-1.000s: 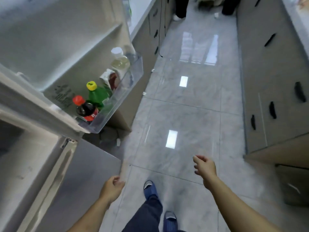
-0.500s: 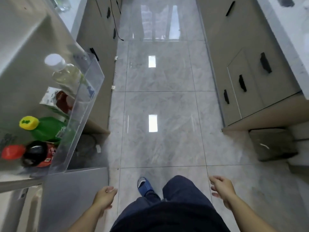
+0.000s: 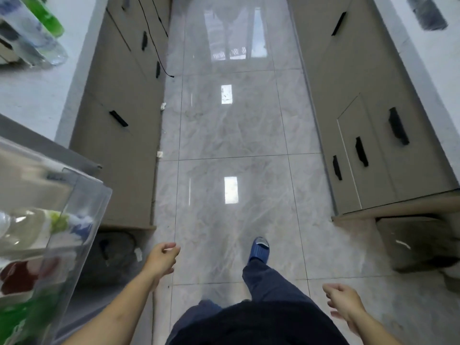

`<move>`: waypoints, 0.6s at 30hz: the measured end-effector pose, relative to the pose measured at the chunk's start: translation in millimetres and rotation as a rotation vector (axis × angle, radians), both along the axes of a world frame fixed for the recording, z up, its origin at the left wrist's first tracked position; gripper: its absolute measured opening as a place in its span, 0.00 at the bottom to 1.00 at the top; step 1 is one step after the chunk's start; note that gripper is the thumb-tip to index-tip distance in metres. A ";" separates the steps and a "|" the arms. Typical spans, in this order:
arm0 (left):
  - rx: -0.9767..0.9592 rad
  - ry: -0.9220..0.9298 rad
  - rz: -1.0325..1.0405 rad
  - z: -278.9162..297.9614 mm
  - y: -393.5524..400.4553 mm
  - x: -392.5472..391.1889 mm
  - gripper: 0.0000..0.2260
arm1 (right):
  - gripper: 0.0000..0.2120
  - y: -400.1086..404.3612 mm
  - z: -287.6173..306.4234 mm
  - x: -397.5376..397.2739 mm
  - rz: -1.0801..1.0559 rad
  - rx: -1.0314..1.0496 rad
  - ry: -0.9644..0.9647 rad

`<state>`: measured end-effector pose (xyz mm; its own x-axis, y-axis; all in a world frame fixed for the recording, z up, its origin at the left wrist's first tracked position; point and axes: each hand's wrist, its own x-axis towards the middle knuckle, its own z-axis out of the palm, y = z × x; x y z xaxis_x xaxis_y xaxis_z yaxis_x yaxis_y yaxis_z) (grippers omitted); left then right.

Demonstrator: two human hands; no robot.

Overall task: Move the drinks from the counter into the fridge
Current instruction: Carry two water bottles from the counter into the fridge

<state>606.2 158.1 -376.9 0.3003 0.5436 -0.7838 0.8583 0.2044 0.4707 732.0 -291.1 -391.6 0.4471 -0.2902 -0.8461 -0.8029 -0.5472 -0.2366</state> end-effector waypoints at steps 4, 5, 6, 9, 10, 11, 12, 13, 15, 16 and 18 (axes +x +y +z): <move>0.026 0.008 0.036 9.1 -6.5 38.6 0.08 | 0.04 44.2 7.5 111.0 0.090 0.091 -0.094; 0.022 0.018 0.054 9.6 -7.3 44.3 0.07 | 0.04 58.3 9.3 137.9 0.111 0.120 -0.114; 0.012 0.040 0.071 8.9 -7.9 47.5 0.06 | 0.04 72.7 11.6 163.2 0.130 0.144 -0.128; -0.005 0.097 0.146 2.0 -6.7 50.3 0.05 | 0.04 121.7 16.7 229.5 0.184 0.202 -0.176; -0.005 0.109 0.184 -0.9 -3.7 51.7 0.05 | 0.04 139.5 18.1 248.7 0.202 0.228 -0.187; -0.003 0.126 0.222 -5.2 0.5 52.6 0.05 | 0.03 157.0 19.0 265.8 0.223 0.251 -0.194; 0.000 0.149 0.257 -10.1 5.3 53.0 0.05 | 0.03 173.8 19.5 281.4 0.246 0.268 -0.196; 0.003 0.173 0.289 -14.9 10.7 54.2 0.04 | 0.04 190.4 19.6 295.6 0.267 0.282 -0.194; -0.006 0.211 0.358 -25.4 23.5 60.7 0.05 | 0.06 222.0 18.1 321.7 0.313 0.300 -0.178; -0.017 0.228 0.390 -31.4 31.7 67.1 0.05 | 0.06 237.3 17.1 334.4 0.333 0.301 -0.173; -0.045 0.249 0.420 -40.6 49.9 87.5 0.07 | 0.07 265.1 17.1 358.5 0.374 0.290 -0.175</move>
<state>693.7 208.0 -417.5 -0.1374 0.5416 -0.8293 0.7826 0.5725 0.2443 1090.5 -26.0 -374.5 0.6178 0.1531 -0.7713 -0.4990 -0.6818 -0.5350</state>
